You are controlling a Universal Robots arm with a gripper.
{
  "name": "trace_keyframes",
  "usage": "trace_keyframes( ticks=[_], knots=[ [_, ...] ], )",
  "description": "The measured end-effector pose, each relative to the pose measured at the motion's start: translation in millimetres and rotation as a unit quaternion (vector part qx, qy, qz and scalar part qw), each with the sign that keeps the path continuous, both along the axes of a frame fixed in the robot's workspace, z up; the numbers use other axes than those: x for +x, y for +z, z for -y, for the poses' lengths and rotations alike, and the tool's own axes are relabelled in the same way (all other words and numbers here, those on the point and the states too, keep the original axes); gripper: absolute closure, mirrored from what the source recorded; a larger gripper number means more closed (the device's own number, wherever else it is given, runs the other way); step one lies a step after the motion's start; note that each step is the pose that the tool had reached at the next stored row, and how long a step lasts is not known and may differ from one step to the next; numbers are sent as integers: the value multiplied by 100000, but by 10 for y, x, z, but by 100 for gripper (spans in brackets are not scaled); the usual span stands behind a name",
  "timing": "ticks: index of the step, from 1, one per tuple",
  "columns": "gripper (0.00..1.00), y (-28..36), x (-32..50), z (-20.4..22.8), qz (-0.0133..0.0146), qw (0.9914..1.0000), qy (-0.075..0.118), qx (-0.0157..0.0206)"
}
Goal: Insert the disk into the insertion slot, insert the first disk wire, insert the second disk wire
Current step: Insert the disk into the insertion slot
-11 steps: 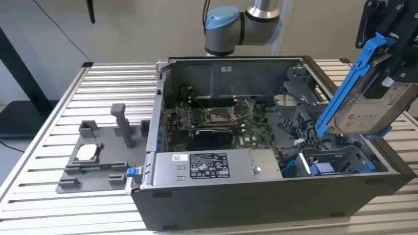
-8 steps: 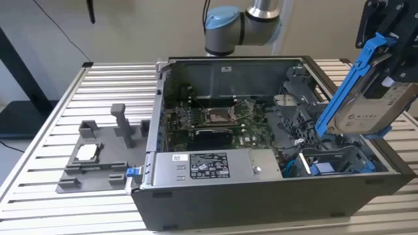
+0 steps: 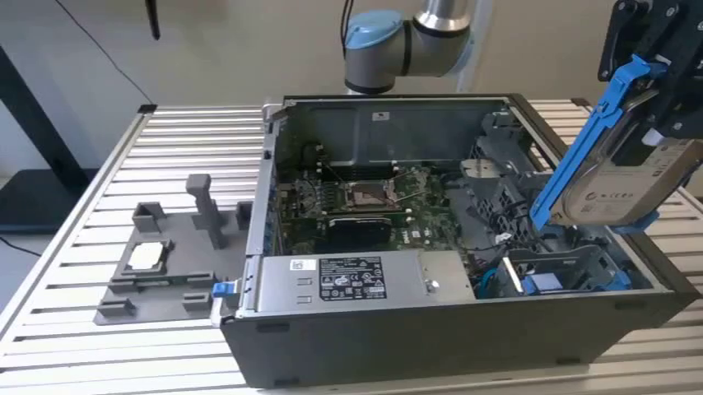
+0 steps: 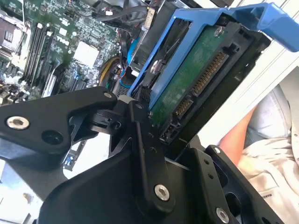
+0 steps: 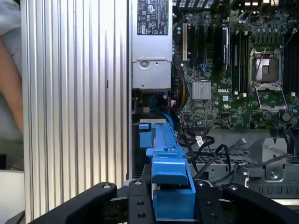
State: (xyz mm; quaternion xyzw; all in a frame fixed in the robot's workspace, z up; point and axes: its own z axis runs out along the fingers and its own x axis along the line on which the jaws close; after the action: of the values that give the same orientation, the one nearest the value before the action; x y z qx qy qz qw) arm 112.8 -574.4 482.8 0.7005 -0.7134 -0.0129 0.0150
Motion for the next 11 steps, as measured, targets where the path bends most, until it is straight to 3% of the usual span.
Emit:
trace_keyframes(
  ticks=[4, 11],
  knots=[
    [67, -13, 2, 2, 0, 100000, -1, -8],
    [67, -132, 14, 16, -1, 100000, 84, -10]
  ],
)
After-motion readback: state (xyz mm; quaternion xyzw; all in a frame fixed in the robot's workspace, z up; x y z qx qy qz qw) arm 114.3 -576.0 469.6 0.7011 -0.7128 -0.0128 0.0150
